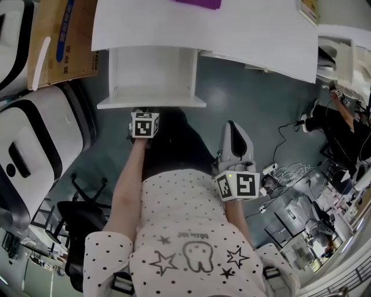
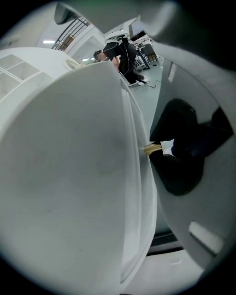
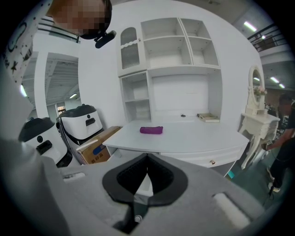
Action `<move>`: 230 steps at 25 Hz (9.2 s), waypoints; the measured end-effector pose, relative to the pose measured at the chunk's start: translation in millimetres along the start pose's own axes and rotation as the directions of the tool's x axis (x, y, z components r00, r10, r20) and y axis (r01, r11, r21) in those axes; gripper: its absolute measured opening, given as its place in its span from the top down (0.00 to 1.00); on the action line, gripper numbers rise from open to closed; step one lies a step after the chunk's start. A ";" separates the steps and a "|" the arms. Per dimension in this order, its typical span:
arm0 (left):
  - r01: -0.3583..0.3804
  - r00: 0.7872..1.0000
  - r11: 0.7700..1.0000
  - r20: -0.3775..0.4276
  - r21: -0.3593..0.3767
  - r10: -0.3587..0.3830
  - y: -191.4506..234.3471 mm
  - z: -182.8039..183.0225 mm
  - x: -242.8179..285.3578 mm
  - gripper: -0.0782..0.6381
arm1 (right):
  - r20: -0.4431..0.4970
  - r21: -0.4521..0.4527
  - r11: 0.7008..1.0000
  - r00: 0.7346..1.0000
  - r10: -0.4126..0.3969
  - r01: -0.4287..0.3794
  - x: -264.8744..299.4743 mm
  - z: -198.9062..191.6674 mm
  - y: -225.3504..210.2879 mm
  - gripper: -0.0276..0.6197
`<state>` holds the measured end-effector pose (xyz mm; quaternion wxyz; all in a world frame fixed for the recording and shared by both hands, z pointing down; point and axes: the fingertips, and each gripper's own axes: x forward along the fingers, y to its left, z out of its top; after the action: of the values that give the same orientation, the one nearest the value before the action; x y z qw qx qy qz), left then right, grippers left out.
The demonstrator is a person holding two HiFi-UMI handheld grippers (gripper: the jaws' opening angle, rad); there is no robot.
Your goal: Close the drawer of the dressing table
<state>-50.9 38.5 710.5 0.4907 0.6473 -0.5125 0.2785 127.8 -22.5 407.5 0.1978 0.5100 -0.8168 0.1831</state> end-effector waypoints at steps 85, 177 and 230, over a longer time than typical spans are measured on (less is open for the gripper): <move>0.007 0.999 1.000 0.037 -0.005 -0.006 15.3 51.1 16.1 0.77 | 0.009 -0.094 0.994 0.999 0.050 -0.049 -10.3 -4.3 44.6 0.95; 0.004 0.997 0.999 0.076 -0.037 -0.001 26.3 95.5 39.3 0.77 | 0.005 -0.066 0.996 0.999 -0.051 0.052 -5.7 0.4 15.3 0.95; -0.005 0.992 0.999 0.126 -0.033 0.009 33.9 127.3 45.5 0.77 | -0.007 -0.062 0.996 0.998 -0.066 0.065 -1.5 4.3 11.4 0.95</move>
<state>-86.3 -96.2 715.4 0.4668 0.6538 -0.5491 0.2306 117.5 -18.8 401.9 0.2230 0.5293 -0.8041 0.1535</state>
